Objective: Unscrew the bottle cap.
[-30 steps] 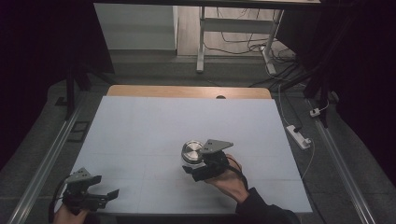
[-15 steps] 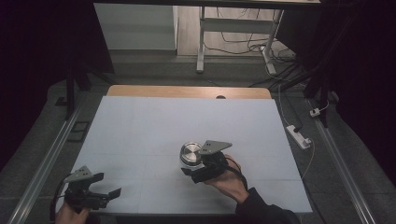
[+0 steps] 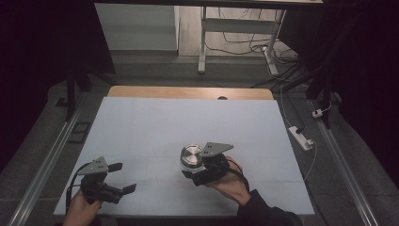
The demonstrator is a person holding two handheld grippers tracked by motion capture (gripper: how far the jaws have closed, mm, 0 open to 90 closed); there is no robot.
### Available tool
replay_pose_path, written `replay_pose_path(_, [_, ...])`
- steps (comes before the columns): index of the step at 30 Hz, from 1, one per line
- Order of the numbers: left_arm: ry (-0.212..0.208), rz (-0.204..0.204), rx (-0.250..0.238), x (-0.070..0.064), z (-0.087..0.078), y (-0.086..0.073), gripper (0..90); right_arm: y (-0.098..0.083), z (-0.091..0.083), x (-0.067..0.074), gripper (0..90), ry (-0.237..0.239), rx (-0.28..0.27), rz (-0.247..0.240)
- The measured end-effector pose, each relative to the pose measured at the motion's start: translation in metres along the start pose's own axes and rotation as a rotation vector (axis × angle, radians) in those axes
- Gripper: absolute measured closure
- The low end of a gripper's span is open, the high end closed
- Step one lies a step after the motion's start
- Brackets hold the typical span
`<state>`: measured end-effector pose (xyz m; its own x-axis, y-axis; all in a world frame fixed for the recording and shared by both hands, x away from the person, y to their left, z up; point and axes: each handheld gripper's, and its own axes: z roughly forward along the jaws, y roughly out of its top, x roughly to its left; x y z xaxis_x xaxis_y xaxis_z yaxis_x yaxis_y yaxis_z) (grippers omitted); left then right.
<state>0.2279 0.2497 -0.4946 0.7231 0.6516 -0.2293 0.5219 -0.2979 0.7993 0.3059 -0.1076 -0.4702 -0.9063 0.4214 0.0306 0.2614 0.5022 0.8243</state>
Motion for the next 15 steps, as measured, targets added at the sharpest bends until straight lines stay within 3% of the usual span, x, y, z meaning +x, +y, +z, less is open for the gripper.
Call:
replay_pose_path(8, [-0.031,0.085,0.02,-0.007,0.019,0.033,0.2,0.0,0.0,0.0,15.3,0.035,-0.002,-0.001])
replay_pose_path(15, [-0.111,0.194,0.022,-0.016,0.039,0.062,0.0,0.001,0.001,0.003,15.3,0.083,0.008,-0.035])
